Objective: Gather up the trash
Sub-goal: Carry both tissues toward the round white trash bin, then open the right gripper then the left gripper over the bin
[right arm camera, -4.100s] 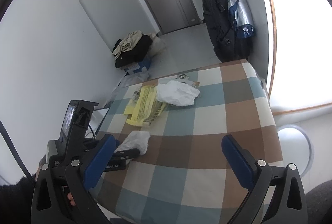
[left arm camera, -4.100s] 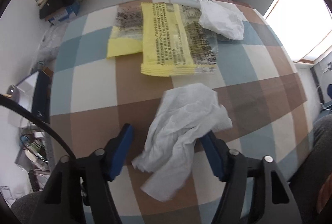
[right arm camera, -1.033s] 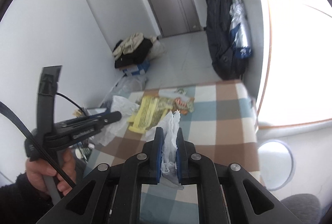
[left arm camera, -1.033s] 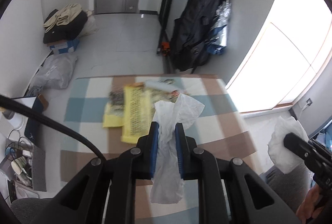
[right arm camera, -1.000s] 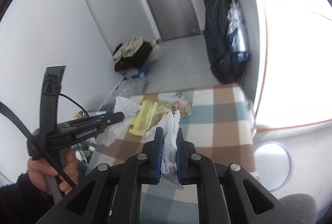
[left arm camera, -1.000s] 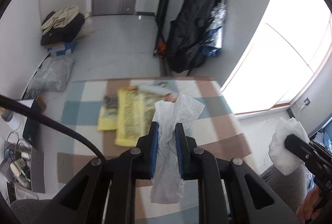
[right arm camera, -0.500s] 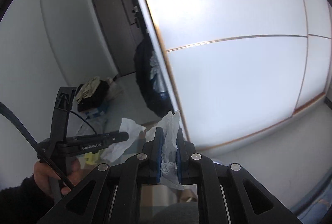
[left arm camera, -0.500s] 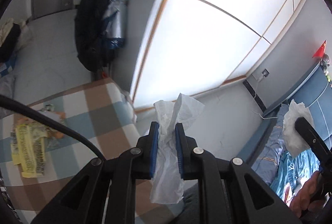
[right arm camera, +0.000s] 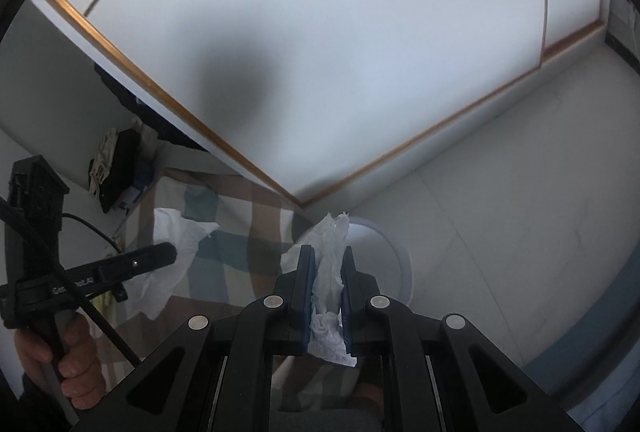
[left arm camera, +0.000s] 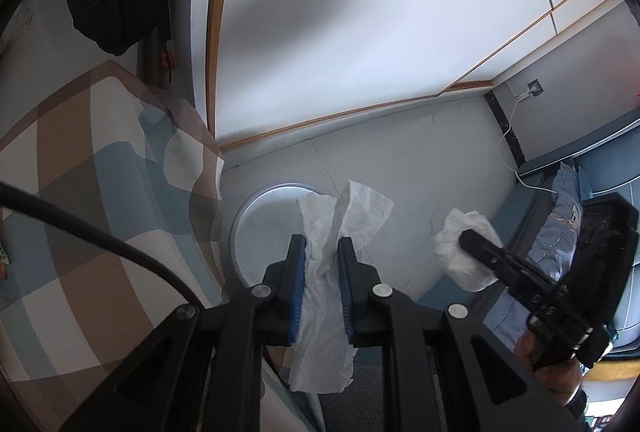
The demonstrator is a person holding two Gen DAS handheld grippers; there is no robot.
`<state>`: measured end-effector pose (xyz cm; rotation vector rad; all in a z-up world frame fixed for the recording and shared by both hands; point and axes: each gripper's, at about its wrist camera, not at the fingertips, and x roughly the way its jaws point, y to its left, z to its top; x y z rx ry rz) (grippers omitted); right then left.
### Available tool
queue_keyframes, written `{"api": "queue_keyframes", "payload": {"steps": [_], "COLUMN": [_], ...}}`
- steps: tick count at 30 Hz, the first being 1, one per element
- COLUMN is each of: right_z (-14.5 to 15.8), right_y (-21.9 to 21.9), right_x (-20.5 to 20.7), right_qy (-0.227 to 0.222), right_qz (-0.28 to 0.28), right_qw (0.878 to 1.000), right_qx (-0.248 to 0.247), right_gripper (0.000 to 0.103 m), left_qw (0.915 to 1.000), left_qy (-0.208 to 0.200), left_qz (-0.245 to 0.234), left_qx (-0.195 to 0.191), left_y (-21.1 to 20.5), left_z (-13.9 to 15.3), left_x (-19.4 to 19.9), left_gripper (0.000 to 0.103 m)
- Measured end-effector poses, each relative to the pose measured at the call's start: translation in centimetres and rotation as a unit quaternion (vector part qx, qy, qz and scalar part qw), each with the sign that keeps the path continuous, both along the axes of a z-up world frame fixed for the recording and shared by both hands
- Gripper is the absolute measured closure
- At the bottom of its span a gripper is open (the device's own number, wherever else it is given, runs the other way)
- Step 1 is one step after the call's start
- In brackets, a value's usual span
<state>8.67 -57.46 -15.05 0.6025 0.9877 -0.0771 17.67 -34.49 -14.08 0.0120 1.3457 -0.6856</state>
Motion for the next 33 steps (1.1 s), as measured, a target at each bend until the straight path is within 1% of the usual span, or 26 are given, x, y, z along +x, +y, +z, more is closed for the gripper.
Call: {"api": "queue_keyframes", "payload": {"steps": [2,4,6,7,8,10,11,12,13,14,15,17,19,23,28,33], "right_z": [-3.7,-7.1,-10.0,-10.8,-11.8,-13.0,-13.5,-13.9,-14.2,-14.1,-14.2,-14.1,-13.9,-13.5,-11.6,-9.6], "right_y": [0.1,0.4,1.3,1.4,1.7,1.8,1.6,1.4,1.3,1.1,1.0,0.6,-0.1,-1.6,-4.1,-5.5], "right_x": [1.1,2.0,3.2,3.0,3.4,3.7,3.8,3.7,3.6,3.5,4.1,3.7,3.4,2.3,-0.7,-2.3], "right_qy": [0.031,0.055,0.074,0.080,0.096,0.110,0.109,0.109,0.107,0.101,0.098,0.086,0.088,0.077,0.063,0.045], "right_qz": [0.006,0.019,0.046,0.057,0.067,0.075,0.077,0.078,0.080,0.082,0.081,0.075,0.062,0.032,-0.021,-0.052], "right_qw": [0.999,0.997,0.992,0.990,0.988,0.985,0.984,0.983,0.983,0.982,0.981,0.982,0.983,0.985,0.987,0.988], "right_qx": [0.024,0.057,0.093,0.102,0.102,0.106,0.116,0.123,0.130,0.139,0.143,0.149,0.151,0.153,0.148,0.142], "right_gripper": [0.092,0.090,0.090,0.090,0.090,0.087,0.079,0.065,0.056,0.037,0.030,0.030,0.030,0.030,0.029,0.027], "left_qw": [0.9999,0.9996,0.9993,0.9992,0.9989,0.9985,0.9984,0.9983,0.9981,0.9980,0.9978,0.9973,0.9966,0.9948,0.9919,0.9873], "left_qy": [0.009,0.017,0.023,0.024,0.024,0.023,0.026,0.030,0.032,0.033,0.034,0.037,0.042,0.054,0.067,0.098], "left_qz": [0.006,0.013,0.014,0.014,0.013,0.010,0.009,0.009,0.009,0.008,0.008,0.007,0.004,-0.006,-0.024,-0.034], "left_qx": [0.010,0.018,0.024,0.030,0.038,0.048,0.049,0.050,0.052,0.054,0.057,0.063,0.071,0.086,0.105,0.120], "left_y": [-0.4,-0.9,-1.3,-1.5,-1.7,-2.1,-2.2,-2.4,-2.5,-2.6,-2.8,-3.1,-3.3,-4.3,-5.6,-7.0], "left_z": [-1.1,-1.7,-2.1,-2.3,-2.3,-2.7,-2.8,-2.8,-3.0,-3.0,-2.9,-3.2,-3.6,-4.5,-5.4,-7.3], "left_x": [0.9,1.2,1.5,1.6,1.6,1.7,1.7,1.8,1.8,1.7,1.9,1.8,1.9,1.8,1.7,1.6], "left_gripper": [0.091,0.091,0.091,0.091,0.091,0.091,0.091,0.091,0.091,0.091,0.091,0.091,0.091,0.091,0.091,0.089]}}
